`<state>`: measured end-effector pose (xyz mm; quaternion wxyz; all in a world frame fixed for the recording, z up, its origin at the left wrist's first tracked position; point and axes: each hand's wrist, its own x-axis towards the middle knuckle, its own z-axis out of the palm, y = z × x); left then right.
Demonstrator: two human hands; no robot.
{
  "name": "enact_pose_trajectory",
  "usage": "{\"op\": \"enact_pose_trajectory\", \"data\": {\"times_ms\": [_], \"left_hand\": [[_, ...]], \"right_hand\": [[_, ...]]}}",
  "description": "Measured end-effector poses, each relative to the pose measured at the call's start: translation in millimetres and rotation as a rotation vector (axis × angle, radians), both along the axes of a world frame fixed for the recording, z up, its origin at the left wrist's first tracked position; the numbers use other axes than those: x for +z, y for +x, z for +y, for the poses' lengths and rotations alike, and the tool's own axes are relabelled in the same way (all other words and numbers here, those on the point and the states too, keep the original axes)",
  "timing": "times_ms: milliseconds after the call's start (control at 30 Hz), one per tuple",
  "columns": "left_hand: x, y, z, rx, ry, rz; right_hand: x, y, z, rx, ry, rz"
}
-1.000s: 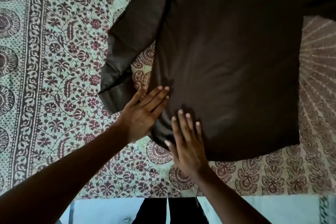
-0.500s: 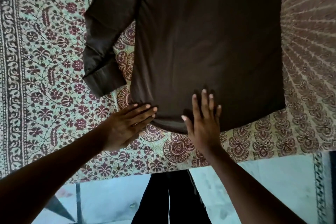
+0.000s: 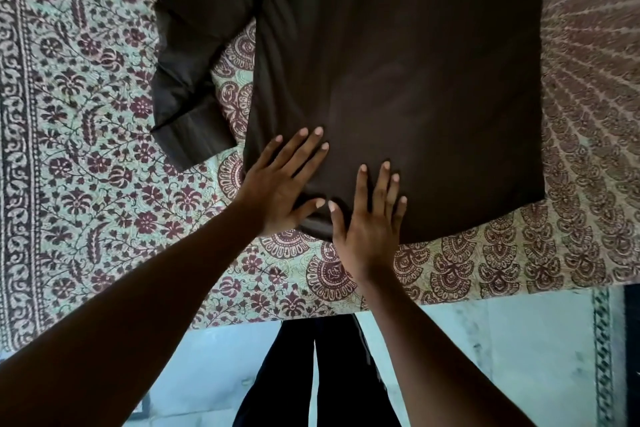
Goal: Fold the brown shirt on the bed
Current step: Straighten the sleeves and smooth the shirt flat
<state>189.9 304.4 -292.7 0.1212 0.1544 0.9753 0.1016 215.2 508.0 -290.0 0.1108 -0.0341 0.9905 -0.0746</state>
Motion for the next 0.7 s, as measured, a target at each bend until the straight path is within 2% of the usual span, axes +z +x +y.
{"op": "enact_pose_trajectory", "data": {"times_ms": [167,333,533,700], "left_hand": [[3.4,38.3,-20.8,-0.022,-0.037,-0.001],[9.8,44.8,-7.9,0.104,0.006,0.022],[-0.6,16.4,20.0,0.097,-0.022,0.035],[0.8,32.1,11.6,0.128,-0.060,-0.010]], "right_hand": [[3.3,21.7,40.7,-0.009,0.091,-0.040],[10.2,12.0,58.7,-0.144,0.069,-0.024],[1.6,-13.7,25.6,0.180,0.034,-0.050],[5.9,-14.2,68.5,0.379,0.103,-0.094]]}}
